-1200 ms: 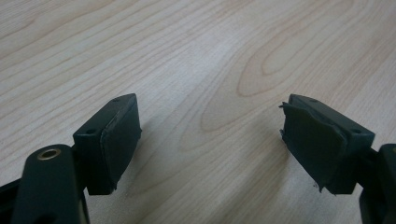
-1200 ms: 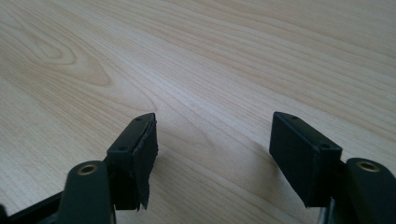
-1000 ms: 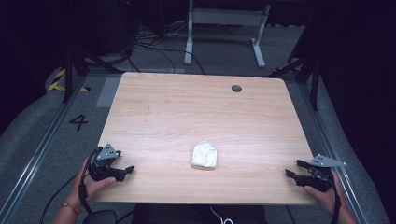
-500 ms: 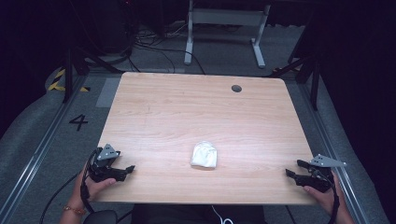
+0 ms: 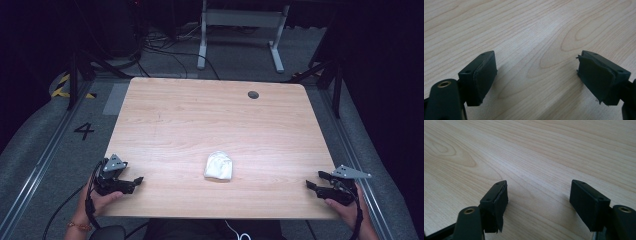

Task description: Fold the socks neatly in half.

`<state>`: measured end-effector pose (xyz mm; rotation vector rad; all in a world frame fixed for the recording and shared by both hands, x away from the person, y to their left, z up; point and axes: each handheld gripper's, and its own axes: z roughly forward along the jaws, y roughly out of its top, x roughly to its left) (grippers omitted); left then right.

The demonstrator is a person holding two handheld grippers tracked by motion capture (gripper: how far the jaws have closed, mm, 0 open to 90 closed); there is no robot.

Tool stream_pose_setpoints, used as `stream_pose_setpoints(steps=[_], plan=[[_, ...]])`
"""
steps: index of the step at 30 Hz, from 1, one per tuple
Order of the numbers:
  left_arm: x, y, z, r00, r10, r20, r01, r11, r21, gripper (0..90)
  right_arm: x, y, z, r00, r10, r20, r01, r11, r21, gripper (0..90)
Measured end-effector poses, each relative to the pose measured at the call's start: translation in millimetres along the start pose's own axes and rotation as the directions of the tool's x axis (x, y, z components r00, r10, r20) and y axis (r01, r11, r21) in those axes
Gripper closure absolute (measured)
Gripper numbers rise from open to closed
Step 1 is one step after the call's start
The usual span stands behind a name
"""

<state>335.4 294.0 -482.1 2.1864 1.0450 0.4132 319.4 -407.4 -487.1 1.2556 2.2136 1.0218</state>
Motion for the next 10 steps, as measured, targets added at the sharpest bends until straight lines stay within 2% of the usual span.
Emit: stream_pose_setpoints(steps=[10], plan=[[0.9, 0.3, 0.1, 0.9999, -0.012, 0.001, 0.012, 0.9999, 0.000, 16.7, 0.1, -0.1, -0.2, 1.0000, 0.007, 0.005, -0.007, 1.000, -0.001, 31.5]])
